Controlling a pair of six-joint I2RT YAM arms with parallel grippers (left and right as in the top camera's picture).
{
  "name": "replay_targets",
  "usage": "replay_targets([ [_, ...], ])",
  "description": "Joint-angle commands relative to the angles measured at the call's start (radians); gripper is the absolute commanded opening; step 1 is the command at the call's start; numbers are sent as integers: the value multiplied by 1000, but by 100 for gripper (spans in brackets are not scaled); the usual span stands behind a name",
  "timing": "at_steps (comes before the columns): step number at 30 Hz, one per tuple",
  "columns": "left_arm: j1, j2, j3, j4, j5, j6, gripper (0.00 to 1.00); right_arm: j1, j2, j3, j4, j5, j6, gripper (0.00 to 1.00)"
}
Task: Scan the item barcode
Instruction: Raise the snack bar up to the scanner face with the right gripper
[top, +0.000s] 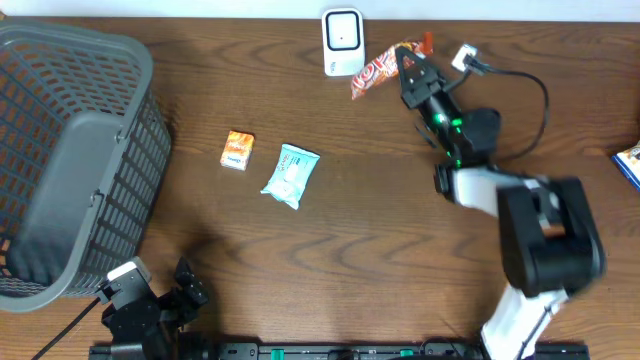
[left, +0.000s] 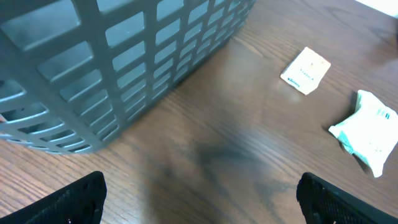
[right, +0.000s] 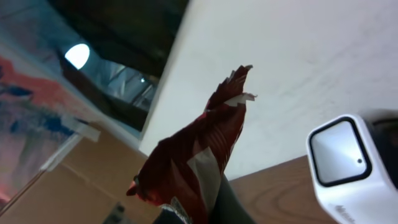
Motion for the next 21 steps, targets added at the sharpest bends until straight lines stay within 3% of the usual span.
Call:
replay_targets([
  [1, 3, -1, 2, 1, -5, -1, 98, -8, 172, 213, 13, -50, 85, 1],
  [6, 3, -1, 2, 1, -5, -1, 98, -12, 372, 534, -14, -87, 81, 1],
  [13, 3, -1, 2, 1, -5, -1, 98, -9, 600, 919, -218, -82, 59, 1],
  [21, 3, -1, 2, 1, -5, -1, 98, -11, 816, 1176, -287, -76, 63, 1],
])
